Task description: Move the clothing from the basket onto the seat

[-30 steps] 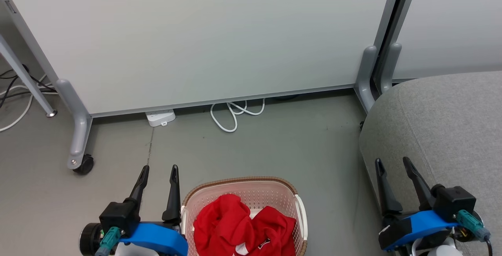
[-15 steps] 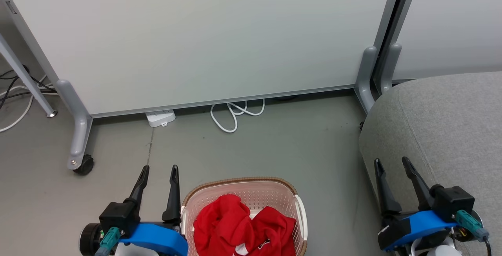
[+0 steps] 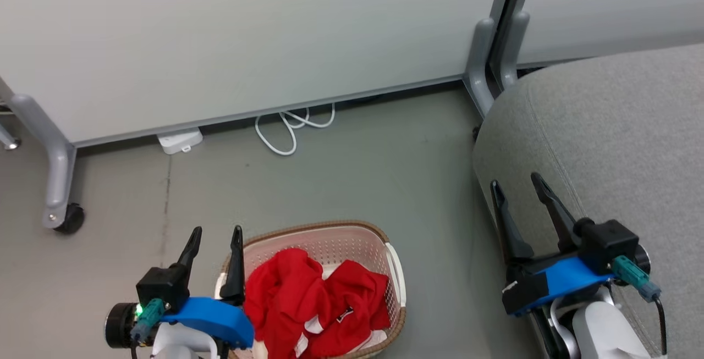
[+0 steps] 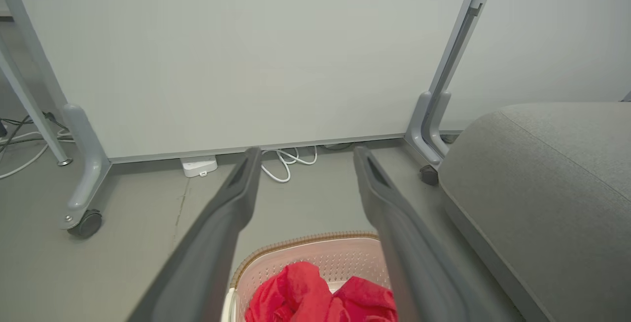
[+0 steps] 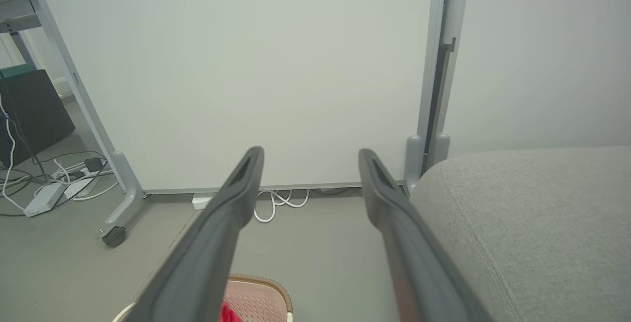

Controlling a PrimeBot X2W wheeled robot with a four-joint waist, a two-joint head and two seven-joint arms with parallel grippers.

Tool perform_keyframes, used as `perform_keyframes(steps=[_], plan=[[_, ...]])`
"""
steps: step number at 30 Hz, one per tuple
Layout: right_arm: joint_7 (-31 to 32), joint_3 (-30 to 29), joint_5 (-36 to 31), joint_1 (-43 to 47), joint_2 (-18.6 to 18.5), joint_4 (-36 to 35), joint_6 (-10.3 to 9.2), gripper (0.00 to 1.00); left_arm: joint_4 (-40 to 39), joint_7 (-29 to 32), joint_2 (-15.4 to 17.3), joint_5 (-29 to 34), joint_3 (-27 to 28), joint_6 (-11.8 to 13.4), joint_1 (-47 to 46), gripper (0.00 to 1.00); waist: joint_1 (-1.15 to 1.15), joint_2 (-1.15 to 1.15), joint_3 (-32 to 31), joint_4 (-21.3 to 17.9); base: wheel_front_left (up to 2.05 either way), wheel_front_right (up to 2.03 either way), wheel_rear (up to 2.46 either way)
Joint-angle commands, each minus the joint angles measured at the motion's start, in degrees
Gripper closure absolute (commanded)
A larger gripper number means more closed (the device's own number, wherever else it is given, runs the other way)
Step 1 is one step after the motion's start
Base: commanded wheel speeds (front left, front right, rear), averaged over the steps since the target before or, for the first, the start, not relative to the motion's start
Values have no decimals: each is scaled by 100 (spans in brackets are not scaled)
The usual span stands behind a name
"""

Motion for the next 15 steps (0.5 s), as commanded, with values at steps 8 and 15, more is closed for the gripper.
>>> perform_keyframes(steps=[8, 15], plan=[[-123, 495, 50, -711, -25, -193, 3, 0, 889, 183, 305, -14, 53, -5, -917, 0, 0, 0, 1374, -880, 0, 0, 0], [-213, 897, 326, -1220, -21, -288, 3, 0, 1522, 539, 632, 25, 106, 54, -1618, 0, 0, 0, 2381, -1379, 0, 0, 0]])
